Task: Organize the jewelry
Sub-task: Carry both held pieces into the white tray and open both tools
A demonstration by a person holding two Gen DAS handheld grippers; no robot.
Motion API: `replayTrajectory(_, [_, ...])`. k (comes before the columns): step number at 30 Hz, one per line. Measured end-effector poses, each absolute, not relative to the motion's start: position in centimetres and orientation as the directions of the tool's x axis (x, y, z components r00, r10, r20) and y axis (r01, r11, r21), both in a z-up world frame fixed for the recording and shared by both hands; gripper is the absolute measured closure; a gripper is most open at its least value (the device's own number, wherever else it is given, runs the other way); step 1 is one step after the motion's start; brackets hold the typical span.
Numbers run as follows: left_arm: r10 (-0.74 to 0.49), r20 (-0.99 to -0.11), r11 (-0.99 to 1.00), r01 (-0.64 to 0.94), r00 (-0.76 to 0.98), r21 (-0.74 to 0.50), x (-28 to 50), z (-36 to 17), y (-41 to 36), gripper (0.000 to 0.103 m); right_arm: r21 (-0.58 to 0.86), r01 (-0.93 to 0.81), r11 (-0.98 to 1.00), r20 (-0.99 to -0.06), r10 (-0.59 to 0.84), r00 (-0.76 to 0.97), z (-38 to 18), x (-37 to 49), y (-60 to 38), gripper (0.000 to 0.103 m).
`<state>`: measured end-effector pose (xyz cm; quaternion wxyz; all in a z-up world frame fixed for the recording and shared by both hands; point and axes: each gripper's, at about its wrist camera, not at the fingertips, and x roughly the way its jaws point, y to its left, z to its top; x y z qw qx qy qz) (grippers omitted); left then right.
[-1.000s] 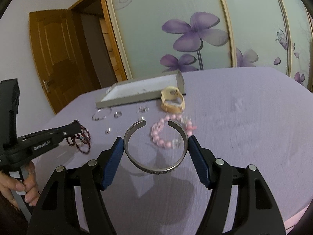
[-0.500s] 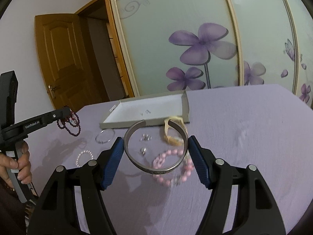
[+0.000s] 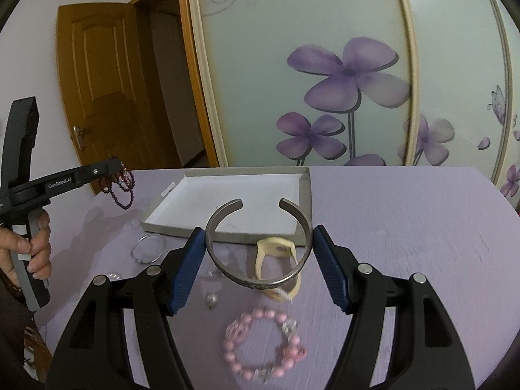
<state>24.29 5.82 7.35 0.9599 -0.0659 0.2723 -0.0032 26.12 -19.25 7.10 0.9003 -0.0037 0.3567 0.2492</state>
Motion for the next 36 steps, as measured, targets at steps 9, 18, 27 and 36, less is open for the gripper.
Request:
replayTrajectory(9, [-0.025,-0.547,0.994,-0.039,0.837,-0.106,30.7,6.3,6.5,0.095,0.163,-0.489,0.857,-0.679,0.457,0.575,5.7,30.9,-15.9,0.034])
replayTrajectory(18, [-0.025,-0.6,0.991,-0.061,0.799,-0.122,35.8,3.4,7.9,0.094,0.171,-0.499,0.849,-0.738,0.446,0.506,2.4,35.2,-13.7,0.034])
replayTrajectory(27, [-0.011,-0.638,0.99,-0.081,0.77,-0.115,38.9,0.9,9.3,0.094,0.151,-0.499,0.854,-0.8,0.402,0.446,-0.5,38.9,-11.9,0.034])
replayTrajectory(36, [-0.01,-0.651,0.991,-0.082,0.759,-0.11,40.5,-0.1,9.5,0.094,0.134,-0.508,0.851,-0.814,0.387,0.433,-1.3,39.3,-11.3,0.034])
